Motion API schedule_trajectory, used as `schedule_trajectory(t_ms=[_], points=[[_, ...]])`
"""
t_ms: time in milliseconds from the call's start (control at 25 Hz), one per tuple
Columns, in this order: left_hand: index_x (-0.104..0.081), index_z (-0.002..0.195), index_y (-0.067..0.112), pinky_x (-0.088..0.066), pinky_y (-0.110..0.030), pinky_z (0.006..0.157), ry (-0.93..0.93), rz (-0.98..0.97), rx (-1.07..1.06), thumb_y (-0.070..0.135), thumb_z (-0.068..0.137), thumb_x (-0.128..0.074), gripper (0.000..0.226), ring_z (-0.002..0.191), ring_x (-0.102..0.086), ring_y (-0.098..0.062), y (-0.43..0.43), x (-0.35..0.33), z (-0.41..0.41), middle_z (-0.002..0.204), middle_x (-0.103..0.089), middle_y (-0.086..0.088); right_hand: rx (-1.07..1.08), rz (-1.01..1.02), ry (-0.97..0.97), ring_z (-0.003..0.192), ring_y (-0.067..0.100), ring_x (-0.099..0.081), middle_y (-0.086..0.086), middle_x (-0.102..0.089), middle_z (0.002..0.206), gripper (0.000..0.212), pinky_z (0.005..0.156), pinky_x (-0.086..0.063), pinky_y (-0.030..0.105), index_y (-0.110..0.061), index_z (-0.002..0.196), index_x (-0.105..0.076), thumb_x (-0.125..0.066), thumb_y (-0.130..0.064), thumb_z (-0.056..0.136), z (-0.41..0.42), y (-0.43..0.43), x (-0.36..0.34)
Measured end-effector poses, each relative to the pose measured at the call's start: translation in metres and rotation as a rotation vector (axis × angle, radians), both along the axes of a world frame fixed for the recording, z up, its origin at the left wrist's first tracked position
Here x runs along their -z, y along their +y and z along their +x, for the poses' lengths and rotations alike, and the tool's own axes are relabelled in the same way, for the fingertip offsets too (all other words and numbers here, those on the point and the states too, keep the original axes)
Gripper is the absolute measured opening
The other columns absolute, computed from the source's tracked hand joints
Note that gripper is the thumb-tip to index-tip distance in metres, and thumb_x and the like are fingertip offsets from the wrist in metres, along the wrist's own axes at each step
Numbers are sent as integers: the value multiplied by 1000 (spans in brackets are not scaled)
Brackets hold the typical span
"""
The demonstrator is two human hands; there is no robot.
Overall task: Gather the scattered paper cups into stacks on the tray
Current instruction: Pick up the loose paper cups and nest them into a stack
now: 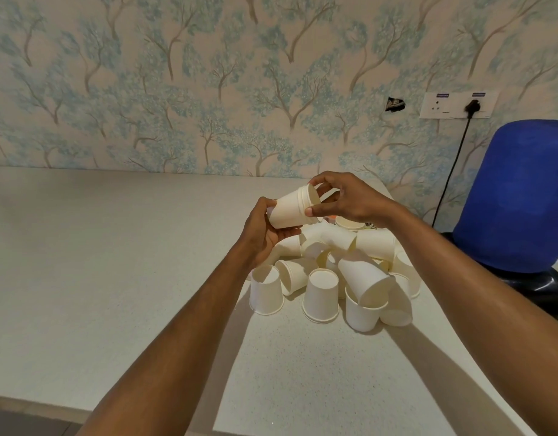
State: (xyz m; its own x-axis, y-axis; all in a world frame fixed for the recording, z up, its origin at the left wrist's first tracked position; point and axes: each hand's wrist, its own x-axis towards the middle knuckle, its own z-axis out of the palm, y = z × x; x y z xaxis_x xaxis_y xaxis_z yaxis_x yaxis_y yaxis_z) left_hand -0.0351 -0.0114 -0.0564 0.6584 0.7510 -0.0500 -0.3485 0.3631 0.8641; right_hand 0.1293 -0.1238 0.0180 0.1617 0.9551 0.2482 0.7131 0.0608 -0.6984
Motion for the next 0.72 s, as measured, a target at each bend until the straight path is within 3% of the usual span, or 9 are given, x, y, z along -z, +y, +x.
schedule_trajectory(t_ms=[160,280,360,480,720], points=[[-50,124,12,-59,-49,82,71,34,-55,41,95,-52,41,100,-66,-37,-8,1,12,119,-59,-24,-17,-4,61,89,16,-69,-4,-68,106,54,79,-57,44,-26,121,-61,-78,-47,74,3,-7,5],[-53,110,13,-59,-48,80,32,-25,-117,39,95,-56,30,98,-66,-36,-10,5,19,116,-57,-24,82,-66,91,112,13,-61,-1,-65,122,70,97,-49,34,-22,130,-56,-72,-57,72,38,-26,9],[-52,106,13,-60,-47,76,-1,-88,-147,35,94,-57,25,99,-63,-36,-9,8,19,115,-55,-23,163,-223,-94,125,16,-51,1,-56,135,76,103,-39,30,-20,136,-50,-81,-44,71,70,-45,15],[-51,109,13,-61,-46,71,-21,-126,-169,29,93,-58,23,98,-61,-35,-7,13,20,112,-54,-21,268,-472,-364,127,23,-46,4,-45,143,88,104,-39,35,-23,142,-41,-86,-38,67,96,-62,29],[-49,123,11,-61,-47,74,12,-119,-161,28,92,-60,37,97,-61,-34,-13,13,28,110,-55,-19,298,-501,-469,119,25,-50,5,-52,137,85,99,-44,43,-21,138,-44,-87,-34,66,101,-64,53]])
